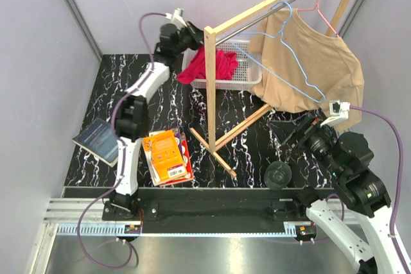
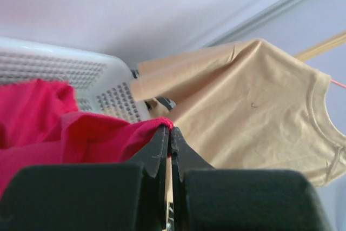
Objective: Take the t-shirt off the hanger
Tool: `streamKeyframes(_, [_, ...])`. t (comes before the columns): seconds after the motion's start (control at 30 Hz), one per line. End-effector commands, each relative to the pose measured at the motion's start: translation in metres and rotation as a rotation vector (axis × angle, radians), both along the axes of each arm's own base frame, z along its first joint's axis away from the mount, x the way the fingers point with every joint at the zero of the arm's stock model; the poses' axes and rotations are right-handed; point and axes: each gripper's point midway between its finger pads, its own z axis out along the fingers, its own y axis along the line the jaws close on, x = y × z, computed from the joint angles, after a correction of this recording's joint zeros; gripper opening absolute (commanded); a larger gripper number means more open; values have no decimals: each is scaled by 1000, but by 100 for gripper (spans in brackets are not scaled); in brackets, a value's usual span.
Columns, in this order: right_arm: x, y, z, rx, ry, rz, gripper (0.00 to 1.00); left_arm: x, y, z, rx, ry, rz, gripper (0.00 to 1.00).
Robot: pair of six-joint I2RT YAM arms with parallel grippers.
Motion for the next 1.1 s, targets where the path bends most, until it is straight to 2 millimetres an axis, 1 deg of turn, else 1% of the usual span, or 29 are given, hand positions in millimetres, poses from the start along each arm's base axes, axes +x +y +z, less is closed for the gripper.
streamKeyframes(0.0, [-4, -4, 12, 18, -32, -12, 100, 21, -44, -31, -23, 76, -87, 8])
streamKeyframes(0.03, [-5, -5, 10, 11, -29, -13, 100, 23, -45, -30, 4, 126, -76, 15])
streamKeyframes(0.07, [-5, -6, 10, 10, -28, -16, 100, 24, -45, -42, 23, 164, -70, 18])
streamKeyframes(0.1, [-6, -6, 12, 10, -31, -15, 100, 22, -42, -52, 49, 189, -64, 29])
streamKeyframes(0.13, [-6, -7, 10, 6, -30, -19, 100, 19, -37, -54, 66, 196, -52, 36])
streamKeyframes(0.17, [-6, -8, 10, 4, -31, -22, 100, 16, -31, -53, 82, 191, -38, 44])
streamKeyframes(0.2, [-6, -9, 9, 3, -31, -25, 100, 4, -24, -43, 121, 160, -27, 57])
streamKeyframes(0.27, [-6, -9, 6, -3, -26, -24, 100, -3, -11, -36, 171, 139, 11, 68])
streamKeyframes(0.3, [-6, -8, 5, -6, -24, -23, 100, -11, -6, -20, 203, 96, 10, 74])
streamKeyframes(0.33, [-5, -8, 4, -9, -22, -24, 100, -16, -1, -23, 227, 117, 7, 78])
streamKeyframes(0.37, [-4, -8, 3, -10, -19, -24, 100, -20, 5, -19, 238, 117, 8, 78])
streamKeyframes(0.4, [-3, -7, 0, -14, -13, -26, 100, -25, 9, -24, 257, 128, -1, 79])
streamKeyframes(0.43, [-3, -7, 0, -13, -11, -26, 100, -33, 15, -12, 257, 119, 2, 79])
streamKeyframes(0.47, [-2, -7, 0, -13, -11, -27, 100, -36, 21, -11, 260, 121, 9, 79])
streamKeyframes(0.5, [-2, -7, -1, -14, -9, -27, 100, -41, 25, -27, 279, 148, 7, 79])
streamKeyframes(0.53, [-2, -7, -2, -15, -8, -27, 100, -49, 27, -14, 277, 123, 7, 79])
streamKeyframes(0.57, [-1, -8, -2, -13, -5, -32, 100, -54, 28, -16, 281, 127, 6, 78])
streamKeyframes(0.6, [-1, -8, -1, -12, -8, -34, 100, -62, 28, -28, 282, 155, -11, 78])
streamKeyframes(0.63, [-2, -8, 0, -8, -9, -34, 100, -65, 27, -26, 268, 146, -17, 77])
streamKeyframes(0.67, [-3, -8, 0, -8, -9, -32, 100, -73, 27, -17, 251, 131, -26, 77])
streamKeyframes(0.7, [-3, -9, 2, -4, -13, -34, 100, -81, 27, -30, 236, 170, -37, 76])
streamKeyframes(0.77, [-5, -9, 1, -4, -11, -33, 100, -93, 26, -15, 197, 138, -55, 76])
streamKeyframes(0.8, [-5, -9, 0, -5, -8, -34, 100, -103, 25, -29, 186, 177, -69, 75])
streamKeyframes(0.83, [-5, -10, -3, -10, 3, -37, 100, -107, 25, -26, 174, 162, -70, 75])
streamKeyframes(0.87, [-6, -11, -4, -11, 6, -39, 100, -121, 25, -31, 169, 177, -79, 75])
streamKeyframes(0.97, [-6, -16, -8, -19, 14, -66, 100, -142, 27, -28, 166, 162, -90, 75])
streamKeyframes(1.0, [-7, -17, -10, -22, 16, -69, 100, -159, 31, -27, 167, 156, -94, 75])
streamKeyframes(1.03, [-7, -19, -12, -27, 22, -75, 100, -167, 33, -26, 167, 148, -96, 75])
streamKeyframes(1.07, [-7, -21, -13, -28, 25, -87, 100, -180, 35, -38, 179, 167, -100, 75])
